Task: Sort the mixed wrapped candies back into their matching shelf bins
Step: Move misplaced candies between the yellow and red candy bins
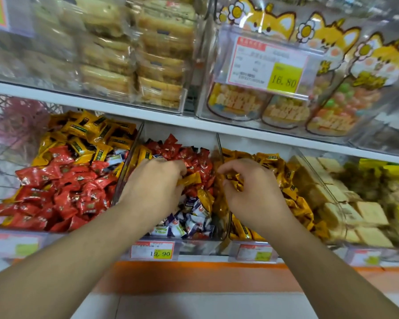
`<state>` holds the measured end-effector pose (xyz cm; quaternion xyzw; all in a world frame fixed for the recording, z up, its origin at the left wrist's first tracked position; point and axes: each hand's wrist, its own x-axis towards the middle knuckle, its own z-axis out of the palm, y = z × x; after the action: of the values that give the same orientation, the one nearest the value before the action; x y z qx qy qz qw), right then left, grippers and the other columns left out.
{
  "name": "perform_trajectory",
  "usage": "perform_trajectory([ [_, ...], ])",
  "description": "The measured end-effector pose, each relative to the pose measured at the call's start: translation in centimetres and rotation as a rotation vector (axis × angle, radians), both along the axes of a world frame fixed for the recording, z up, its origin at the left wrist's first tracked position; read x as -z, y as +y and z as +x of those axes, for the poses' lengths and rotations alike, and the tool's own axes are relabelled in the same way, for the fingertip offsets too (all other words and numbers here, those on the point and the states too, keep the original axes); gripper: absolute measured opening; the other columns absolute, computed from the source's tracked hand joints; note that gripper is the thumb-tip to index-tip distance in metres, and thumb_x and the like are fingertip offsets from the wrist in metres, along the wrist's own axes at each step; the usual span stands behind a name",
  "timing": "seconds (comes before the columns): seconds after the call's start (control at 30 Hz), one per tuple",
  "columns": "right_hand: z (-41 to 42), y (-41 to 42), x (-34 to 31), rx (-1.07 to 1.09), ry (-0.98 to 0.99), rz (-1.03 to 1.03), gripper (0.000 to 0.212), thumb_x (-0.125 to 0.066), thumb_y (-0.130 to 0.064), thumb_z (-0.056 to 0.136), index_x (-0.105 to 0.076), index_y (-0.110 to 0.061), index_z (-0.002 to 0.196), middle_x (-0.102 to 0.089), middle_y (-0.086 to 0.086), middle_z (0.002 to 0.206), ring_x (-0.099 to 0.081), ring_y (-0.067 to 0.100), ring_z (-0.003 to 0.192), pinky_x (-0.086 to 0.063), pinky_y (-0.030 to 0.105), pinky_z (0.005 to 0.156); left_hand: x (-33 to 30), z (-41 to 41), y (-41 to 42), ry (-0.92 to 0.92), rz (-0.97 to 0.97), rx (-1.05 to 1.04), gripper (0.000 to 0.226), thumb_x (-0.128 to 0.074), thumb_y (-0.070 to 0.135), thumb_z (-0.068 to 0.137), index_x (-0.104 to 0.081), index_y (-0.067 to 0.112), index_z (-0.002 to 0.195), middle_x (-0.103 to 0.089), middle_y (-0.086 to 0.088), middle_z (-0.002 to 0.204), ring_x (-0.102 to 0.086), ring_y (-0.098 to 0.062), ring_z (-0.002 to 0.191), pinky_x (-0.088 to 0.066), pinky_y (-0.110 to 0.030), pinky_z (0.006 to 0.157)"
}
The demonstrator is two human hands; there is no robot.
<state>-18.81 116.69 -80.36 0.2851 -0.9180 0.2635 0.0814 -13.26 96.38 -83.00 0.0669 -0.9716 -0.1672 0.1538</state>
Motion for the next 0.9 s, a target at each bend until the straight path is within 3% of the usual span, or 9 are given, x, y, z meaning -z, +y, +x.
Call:
perform_trajectory([
  [0.1,0.1,0.3,-0.6,-0.042,-0.009,0.01,0.043,-0.068,-0.012,0.096,-0.062,-0.028,0.135,-0.059,-0.012,0.131,-0.05,0.007,0.128,-0.042,0.021,0.11,-1.3,0.3,-0.1,0.029,0.229,0.006,0.026,-0.079,0.025,0.088,-0.067,0.034,0.109,-0.069,0.019,0.099,-0.063,-0.001,0.077,-0.058,-0.027,0.071],
  [0.2,0.5,0.3,-1.3,-0.127,-0.026,0.025,0.053,-0.072,-0.023,0.095,-0.054,-0.037,0.143,-0.053,-0.018,0.14,-0.043,0.006,0.136,-0.038,0.027,0.114,-2.5,1.0,0.6,0.032,0.451,0.096,0.028,-0.083,0.024,0.085,-0.069,0.038,0.105,-0.069,0.02,0.089,-0.064,0.006,0.084,-0.057,-0.016,0.07],
  [0.33,0.8,1.2,-1.8,-0.105,-0.002,0.048,0.022,-0.073,-0.033,0.095,-0.068,-0.036,0.116,-0.064,-0.019,0.108,-0.056,0.006,0.105,-0.047,0.029,0.089,-2.7,1.5,1.8,0.055,0.61,0.206,0.028,-0.083,0.024,0.085,-0.07,0.038,0.105,-0.069,0.018,0.094,-0.067,0.002,0.089,-0.061,-0.026,0.078],
  [0.4,0.3,2.4,-2.0,0.005,0.011,0.017,0.02,-0.073,-0.038,0.094,-0.069,-0.034,0.113,-0.065,-0.017,0.106,-0.057,0.007,0.097,-0.044,0.027,0.081,-2.5,1.1,2.2,0.057,0.654,0.2,0.027,-0.08,0.026,0.088,-0.068,0.038,0.109,-0.068,0.017,0.098,-0.067,0.002,0.089,-0.06,-0.027,0.08],
  [0.5,-1.0,4.9,-2.2,0.259,0.015,-0.029,0.04,-0.07,-0.042,0.095,-0.066,-0.025,0.131,-0.067,-0.003,0.123,-0.064,0.017,0.102,-0.047,0.028,0.084,-1.6,0.2,2.3,-0.015,0.441,0.156,0.028,-0.075,0.028,0.093,-0.065,0.039,0.117,-0.065,0.019,0.107,-0.063,0.004,0.093,-0.055,-0.023,0.085],
  [0.6,-1.6,6.4,-1.6,0.35,-0.004,0.028,0.049,-0.07,-0.032,0.095,-0.059,-0.018,0.141,-0.062,0.005,0.134,-0.058,0.023,0.118,-0.044,0.028,0.092,-0.2,-0.7,2.2,-0.087,0.162,0.191,0.041,-0.07,0.028,0.096,-0.059,0.039,0.134,-0.061,0.014,0.129,-0.058,-0.005,0.113,-0.05,-0.026,0.097],
  [0.7,-1.4,6.5,-1.1,0.308,-0.016,0.001,0.034,-0.069,-0.022,0.095,-0.065,-0.022,0.128,-0.06,0.002,0.126,-0.057,0.008,0.078,-0.036,0.009,0.063,1.0,-1.4,2.4,-0.143,0.024,0.2,0.042,-0.067,0.029,0.099,-0.059,0.037,0.139,-0.058,0.011,0.141,-0.047,-0.018,0.134,-0.041,-0.037,0.112],
  [0.77,-1.4,6.3,-0.9,0.27,-0.024,-0.003,0.026,-0.067,-0.019,0.095,-0.066,-0.024,0.121,-0.058,-0.001,0.129,-0.058,0.009,0.075,-0.034,0.008,0.06,1.6,-1.8,2.5,-0.147,0.001,0.184,0.036,-0.068,0.03,0.097,-0.064,0.039,0.133,-0.061,0.01,0.139,-0.046,-0.021,0.134,-0.04,-0.042,0.114],
  [0.9,-1.5,5.8,-0.8,0.229,-0.023,-0.025,0.022,-0.067,-0.017,0.095,-0.067,-0.024,0.116,-0.058,-0.002,0.132,-0.055,0.012,0.083,-0.04,0.022,0.074,1.4,-1.7,2.6,-0.021,0.008,0.196,0.019,-0.073,0.033,0.094,-0.076,0.034,0.113,-0.073,0.011,0.113,-0.055,-0.015,0.113,-0.046,-0.038,0.102],
])
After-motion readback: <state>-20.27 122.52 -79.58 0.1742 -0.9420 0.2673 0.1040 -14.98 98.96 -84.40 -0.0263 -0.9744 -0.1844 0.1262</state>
